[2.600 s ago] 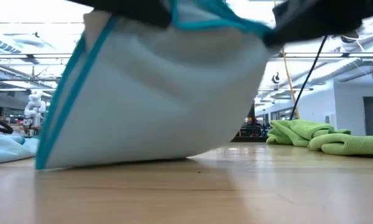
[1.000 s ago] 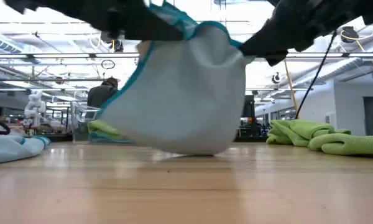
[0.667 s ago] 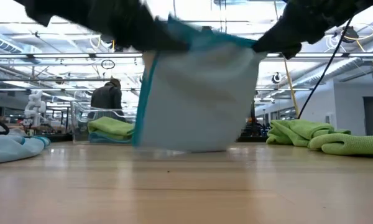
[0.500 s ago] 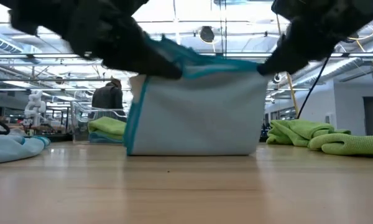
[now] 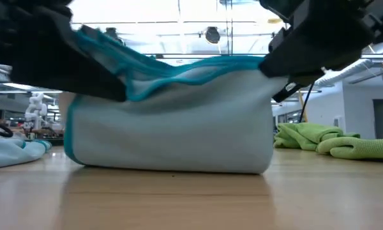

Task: Fold microfiber towels
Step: Fold the right blue microfiber cloth

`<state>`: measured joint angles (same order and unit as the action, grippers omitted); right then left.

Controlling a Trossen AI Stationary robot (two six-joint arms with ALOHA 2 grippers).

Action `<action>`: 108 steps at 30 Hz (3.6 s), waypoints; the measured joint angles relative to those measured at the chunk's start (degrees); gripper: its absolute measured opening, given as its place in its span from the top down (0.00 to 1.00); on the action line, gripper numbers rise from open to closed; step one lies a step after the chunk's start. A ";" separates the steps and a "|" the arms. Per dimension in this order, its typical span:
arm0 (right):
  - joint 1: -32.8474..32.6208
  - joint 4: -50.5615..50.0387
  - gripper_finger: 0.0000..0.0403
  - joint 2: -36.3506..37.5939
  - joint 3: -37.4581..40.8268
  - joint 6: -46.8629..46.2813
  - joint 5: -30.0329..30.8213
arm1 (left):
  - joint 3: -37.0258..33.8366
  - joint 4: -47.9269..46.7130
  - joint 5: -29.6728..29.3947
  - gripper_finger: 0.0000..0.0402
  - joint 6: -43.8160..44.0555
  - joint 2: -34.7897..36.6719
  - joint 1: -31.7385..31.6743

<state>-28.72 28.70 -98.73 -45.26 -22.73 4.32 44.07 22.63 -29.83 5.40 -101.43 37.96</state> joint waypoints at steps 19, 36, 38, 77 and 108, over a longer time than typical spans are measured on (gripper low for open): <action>5.81 9.02 0.97 -7.09 -1.94 3.56 3.18 | -0.04 -11.30 -6.68 0.98 18.42 0.04 2.32; 6.67 4.10 0.90 -7.07 -1.90 3.05 13.27 | -0.04 -15.54 -6.77 0.98 27.97 0.04 -3.36; 6.68 3.07 0.89 -7.07 -1.90 2.67 14.51 | -0.04 -15.58 -6.79 0.96 28.20 0.04 -3.55; 5.00 -12.67 0.69 -3.35 -1.88 7.02 18.62 | -0.03 -29.60 -18.16 0.47 33.52 10.58 -3.78; 9.98 -2.78 0.99 -3.37 2.45 9.74 1.70 | -3.06 -24.43 -1.64 0.97 32.63 10.58 -5.87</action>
<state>-18.74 25.92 -102.10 -42.81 -12.98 6.02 41.01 -1.80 -31.48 38.03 -90.85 32.10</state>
